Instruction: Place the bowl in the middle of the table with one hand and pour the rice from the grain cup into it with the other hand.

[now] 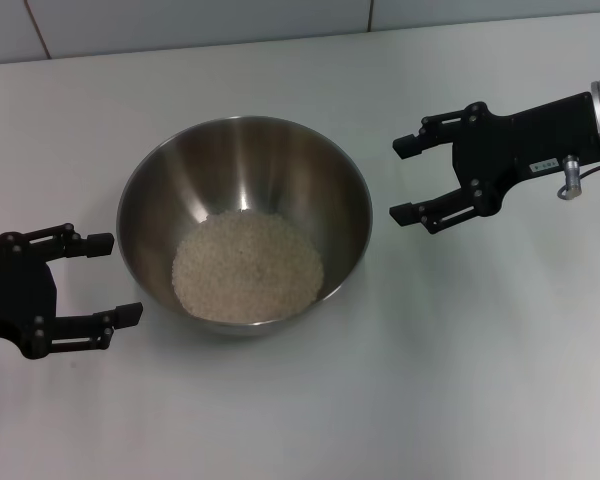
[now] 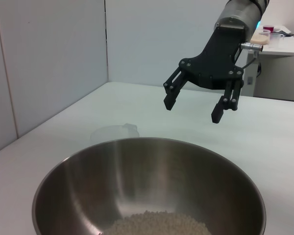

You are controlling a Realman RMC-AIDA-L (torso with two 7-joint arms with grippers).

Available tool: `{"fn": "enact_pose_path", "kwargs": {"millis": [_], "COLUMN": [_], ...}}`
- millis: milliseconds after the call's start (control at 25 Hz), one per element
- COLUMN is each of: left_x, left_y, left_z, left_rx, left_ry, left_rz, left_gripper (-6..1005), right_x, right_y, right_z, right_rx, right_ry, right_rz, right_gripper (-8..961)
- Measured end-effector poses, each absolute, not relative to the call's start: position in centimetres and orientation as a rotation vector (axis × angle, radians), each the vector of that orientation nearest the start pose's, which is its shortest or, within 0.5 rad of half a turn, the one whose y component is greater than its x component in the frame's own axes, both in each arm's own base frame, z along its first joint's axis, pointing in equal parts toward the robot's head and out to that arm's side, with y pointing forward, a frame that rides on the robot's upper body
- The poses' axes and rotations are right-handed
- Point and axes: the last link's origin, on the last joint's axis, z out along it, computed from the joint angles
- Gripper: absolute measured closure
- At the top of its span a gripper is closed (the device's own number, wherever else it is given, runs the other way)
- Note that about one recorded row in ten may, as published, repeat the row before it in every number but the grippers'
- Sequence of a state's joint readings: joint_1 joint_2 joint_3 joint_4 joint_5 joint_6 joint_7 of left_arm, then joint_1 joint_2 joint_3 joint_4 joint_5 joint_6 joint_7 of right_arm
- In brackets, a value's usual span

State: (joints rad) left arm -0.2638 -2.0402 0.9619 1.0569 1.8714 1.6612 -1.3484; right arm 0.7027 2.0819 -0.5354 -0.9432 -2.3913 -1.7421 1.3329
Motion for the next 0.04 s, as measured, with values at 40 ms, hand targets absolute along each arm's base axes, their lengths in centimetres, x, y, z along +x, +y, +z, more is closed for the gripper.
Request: {"fn": "enact_pose_path", "kwargs": {"millis": [40], "left_x": [-27.15], "left_y": [28.25], "left_z": [4.08], "left_rx": [-2.819], "left_ry": [-0.276], "left_rz": [-0.497], "left_gripper": [169], "right_x": [22.61], "right_y": [36.00], "right_z": [4.45], "right_rx": [-2.895], "right_ry": [0.167], "right_rz": [0.278], "right_gripper": [115]}}
